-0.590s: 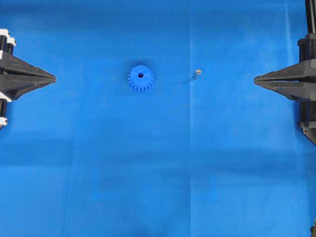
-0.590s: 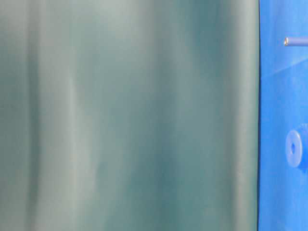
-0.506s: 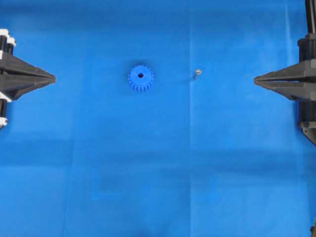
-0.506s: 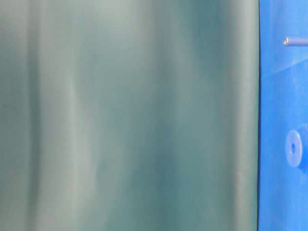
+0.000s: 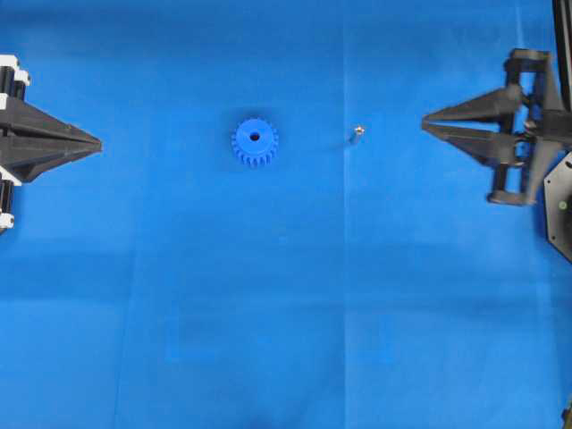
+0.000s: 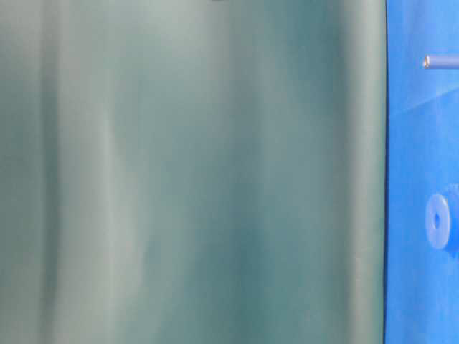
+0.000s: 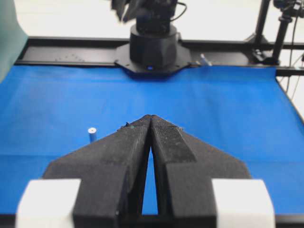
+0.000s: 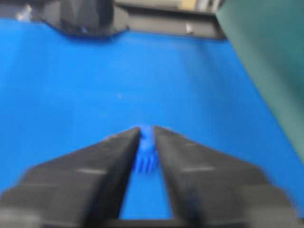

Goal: Insert the shaft placed at a random location into the center hole of the small gear at another random location.
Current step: 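Move the right gripper left toward the small silver shaft, then lower the open right gripper around the shaft and close on it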

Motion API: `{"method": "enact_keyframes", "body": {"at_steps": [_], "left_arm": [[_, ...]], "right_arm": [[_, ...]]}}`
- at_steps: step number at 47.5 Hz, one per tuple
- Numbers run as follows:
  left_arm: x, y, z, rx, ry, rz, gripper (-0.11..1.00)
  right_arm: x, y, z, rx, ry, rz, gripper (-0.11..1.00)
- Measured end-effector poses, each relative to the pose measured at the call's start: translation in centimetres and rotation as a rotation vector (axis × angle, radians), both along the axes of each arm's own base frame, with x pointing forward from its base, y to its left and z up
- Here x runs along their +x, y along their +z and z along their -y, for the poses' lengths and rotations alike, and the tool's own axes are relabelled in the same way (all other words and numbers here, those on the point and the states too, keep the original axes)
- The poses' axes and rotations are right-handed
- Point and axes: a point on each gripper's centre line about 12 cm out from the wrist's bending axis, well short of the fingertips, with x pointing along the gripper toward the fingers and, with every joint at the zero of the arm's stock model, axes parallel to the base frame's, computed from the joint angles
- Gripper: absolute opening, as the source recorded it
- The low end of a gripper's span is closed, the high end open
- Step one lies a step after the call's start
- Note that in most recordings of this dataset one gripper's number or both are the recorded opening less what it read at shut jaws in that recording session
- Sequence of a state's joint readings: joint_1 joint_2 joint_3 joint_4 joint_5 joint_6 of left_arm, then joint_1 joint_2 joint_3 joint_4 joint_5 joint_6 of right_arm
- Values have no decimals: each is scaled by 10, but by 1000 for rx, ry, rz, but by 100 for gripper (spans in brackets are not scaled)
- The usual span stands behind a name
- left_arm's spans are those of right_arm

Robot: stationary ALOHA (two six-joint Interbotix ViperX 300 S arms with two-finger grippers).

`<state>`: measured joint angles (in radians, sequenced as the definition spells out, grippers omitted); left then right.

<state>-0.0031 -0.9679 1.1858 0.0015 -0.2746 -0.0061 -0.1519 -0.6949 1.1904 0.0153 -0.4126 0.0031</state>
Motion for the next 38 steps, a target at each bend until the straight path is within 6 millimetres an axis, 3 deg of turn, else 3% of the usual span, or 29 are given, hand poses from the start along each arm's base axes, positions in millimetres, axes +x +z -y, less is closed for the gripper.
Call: {"method": "enact_keyframes", "body": {"at_steps": [7, 9, 16, 30, 38], "left_arm": [[0, 0, 0, -2, 0, 2, 0], [0, 0, 0, -3, 0, -2, 0], [0, -1, 0, -2, 1, -2, 0], [-1, -2, 0, -3, 2, -3, 0], [-1, -4, 0, -2, 0, -6, 0]], "right_arm": [[17, -30, 7, 43, -34, -68, 78], [21, -39, 11, 55, -52, -83, 84], [34, -70, 21, 97, -110, -128, 71], [60, -119, 34, 147, -186, -236, 73], [64, -140, 40, 173, -230, -287, 72]]}}
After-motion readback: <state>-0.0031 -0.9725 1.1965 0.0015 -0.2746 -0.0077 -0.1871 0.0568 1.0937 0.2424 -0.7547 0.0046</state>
